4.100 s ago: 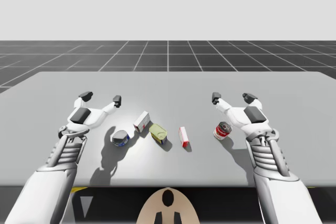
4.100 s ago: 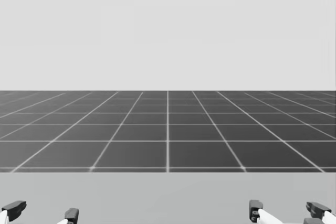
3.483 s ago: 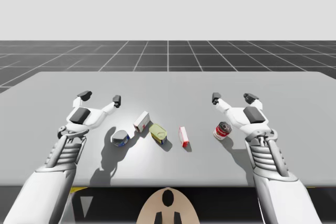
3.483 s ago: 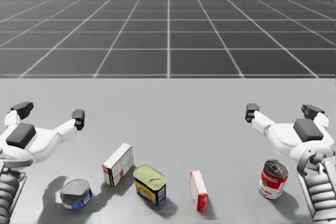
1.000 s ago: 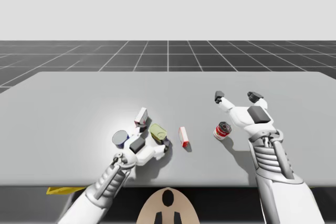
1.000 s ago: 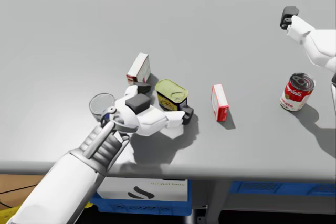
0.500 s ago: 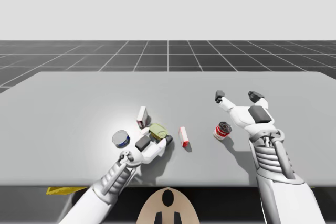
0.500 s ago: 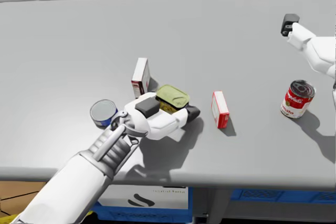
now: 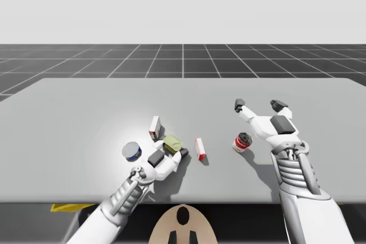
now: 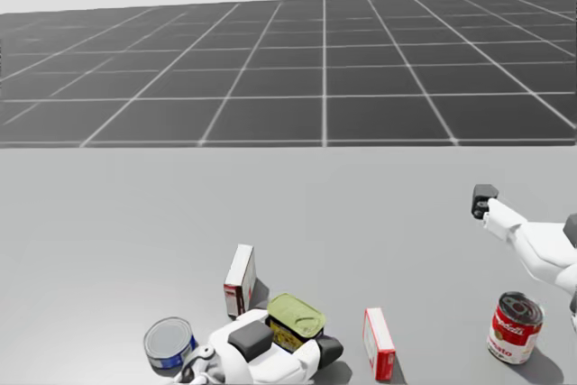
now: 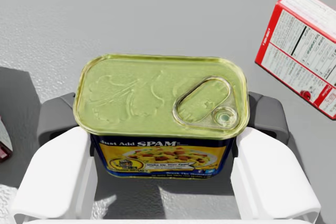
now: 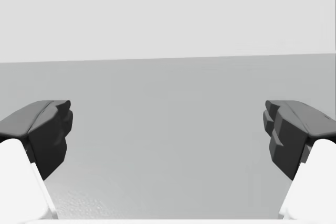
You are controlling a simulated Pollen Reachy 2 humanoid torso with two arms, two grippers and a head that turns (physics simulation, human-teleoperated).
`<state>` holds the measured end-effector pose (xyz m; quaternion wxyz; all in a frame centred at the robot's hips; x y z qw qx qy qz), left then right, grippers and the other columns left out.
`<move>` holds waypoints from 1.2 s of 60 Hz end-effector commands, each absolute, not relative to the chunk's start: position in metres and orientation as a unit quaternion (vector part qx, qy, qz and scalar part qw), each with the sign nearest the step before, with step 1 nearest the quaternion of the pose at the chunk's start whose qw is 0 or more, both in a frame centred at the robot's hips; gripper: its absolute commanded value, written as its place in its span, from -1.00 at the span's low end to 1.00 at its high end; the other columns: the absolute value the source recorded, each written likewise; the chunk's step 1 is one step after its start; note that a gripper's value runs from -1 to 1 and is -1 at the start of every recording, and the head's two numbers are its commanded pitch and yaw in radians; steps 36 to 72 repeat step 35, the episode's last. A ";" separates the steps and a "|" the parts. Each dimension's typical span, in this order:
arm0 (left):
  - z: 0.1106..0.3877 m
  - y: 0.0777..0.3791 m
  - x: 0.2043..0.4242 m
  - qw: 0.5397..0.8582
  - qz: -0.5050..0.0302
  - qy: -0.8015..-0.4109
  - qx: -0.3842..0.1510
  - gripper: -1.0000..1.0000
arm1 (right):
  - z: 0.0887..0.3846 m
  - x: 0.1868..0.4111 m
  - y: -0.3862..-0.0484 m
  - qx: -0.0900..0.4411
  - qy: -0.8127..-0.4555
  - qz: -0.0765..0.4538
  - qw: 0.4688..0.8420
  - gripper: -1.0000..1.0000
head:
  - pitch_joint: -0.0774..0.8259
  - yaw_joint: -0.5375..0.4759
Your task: Lift the meat can off the table.
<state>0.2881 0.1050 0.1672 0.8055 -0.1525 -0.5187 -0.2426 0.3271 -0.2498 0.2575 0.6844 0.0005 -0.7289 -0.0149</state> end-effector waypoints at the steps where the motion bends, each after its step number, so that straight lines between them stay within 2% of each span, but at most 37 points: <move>1: 0.183 0.087 0.281 0.793 -0.235 -0.529 -0.191 1.00 | 0.257 0.328 -0.251 0.000 -0.729 -0.016 0.685 -1.00 | -0.09 0.23; 10: 0.228 0.099 0.281 0.766 -0.229 -0.569 -0.195 0.98 | 0.257 0.327 -0.252 0.005 -0.730 -0.006 0.683 -1.00 | -0.10 0.24; 12: 0.240 0.103 0.281 0.758 -0.228 -0.579 -0.195 1.00 | 0.258 0.328 -0.253 -0.013 -0.731 -0.006 0.682 -1.00 | -0.10 0.24; 25: 0.301 0.120 0.279 0.718 -0.218 -0.635 -0.183 0.99 | 0.258 0.329 -0.255 -0.022 -0.727 -0.016 0.686 -1.00 | -0.13 0.24; 35: 0.358 0.135 0.277 0.672 -0.199 -0.690 -0.180 1.00 | 0.256 0.333 -0.253 -0.038 -0.733 -0.021 0.679 -1.00 | -0.16 0.25; 72: 0.358 0.135 0.277 0.672 -0.199 -0.690 -0.180 1.00 | 0.256 0.333 -0.253 -0.038 -0.733 -0.021 0.679 -1.00 | -0.16 0.25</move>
